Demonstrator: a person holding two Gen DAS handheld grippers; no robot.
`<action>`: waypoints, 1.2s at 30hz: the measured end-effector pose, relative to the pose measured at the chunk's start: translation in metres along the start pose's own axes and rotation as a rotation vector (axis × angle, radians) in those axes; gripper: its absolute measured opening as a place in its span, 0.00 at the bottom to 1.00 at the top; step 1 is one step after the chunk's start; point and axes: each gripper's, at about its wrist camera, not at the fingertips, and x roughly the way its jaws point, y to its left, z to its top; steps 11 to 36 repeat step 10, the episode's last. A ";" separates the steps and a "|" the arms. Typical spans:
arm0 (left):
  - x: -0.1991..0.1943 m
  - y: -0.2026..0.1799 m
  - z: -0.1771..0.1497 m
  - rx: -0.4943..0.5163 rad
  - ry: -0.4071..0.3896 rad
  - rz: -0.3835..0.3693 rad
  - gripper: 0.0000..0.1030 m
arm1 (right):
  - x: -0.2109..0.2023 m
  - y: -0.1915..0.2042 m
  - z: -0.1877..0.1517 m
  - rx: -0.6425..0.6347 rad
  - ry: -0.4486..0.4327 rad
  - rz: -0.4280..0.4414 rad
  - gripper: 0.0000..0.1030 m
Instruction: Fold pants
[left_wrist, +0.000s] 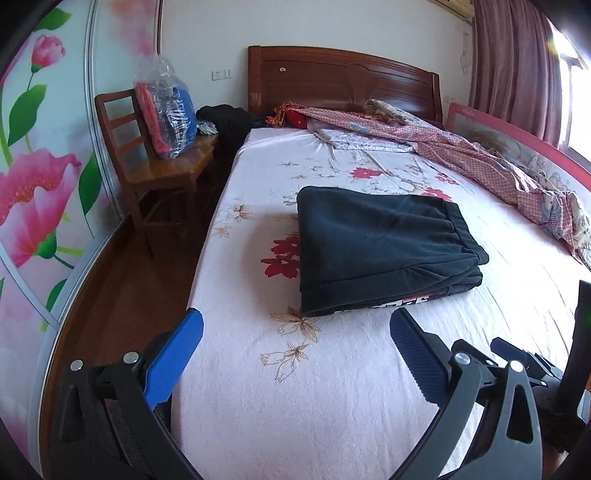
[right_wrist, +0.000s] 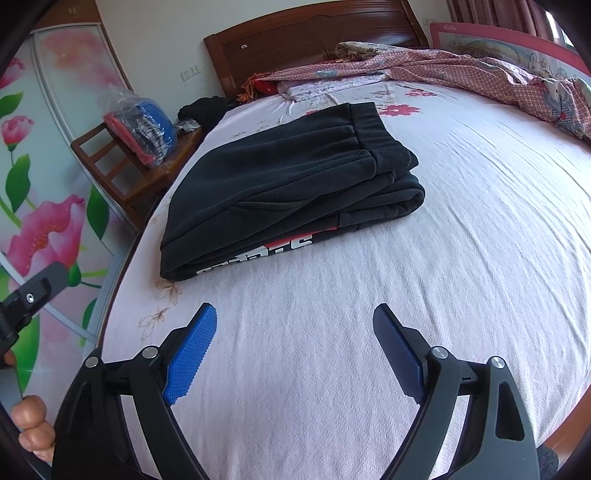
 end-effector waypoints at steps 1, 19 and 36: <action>0.006 -0.001 -0.001 0.009 0.040 -0.032 0.98 | 0.000 -0.002 0.000 0.015 0.000 0.001 0.83; 0.070 0.008 -0.030 -0.116 0.212 0.013 0.98 | 0.010 -0.029 -0.011 0.179 0.006 -0.209 0.83; 0.070 0.008 -0.030 -0.116 0.212 0.013 0.98 | 0.010 -0.029 -0.011 0.179 0.006 -0.209 0.83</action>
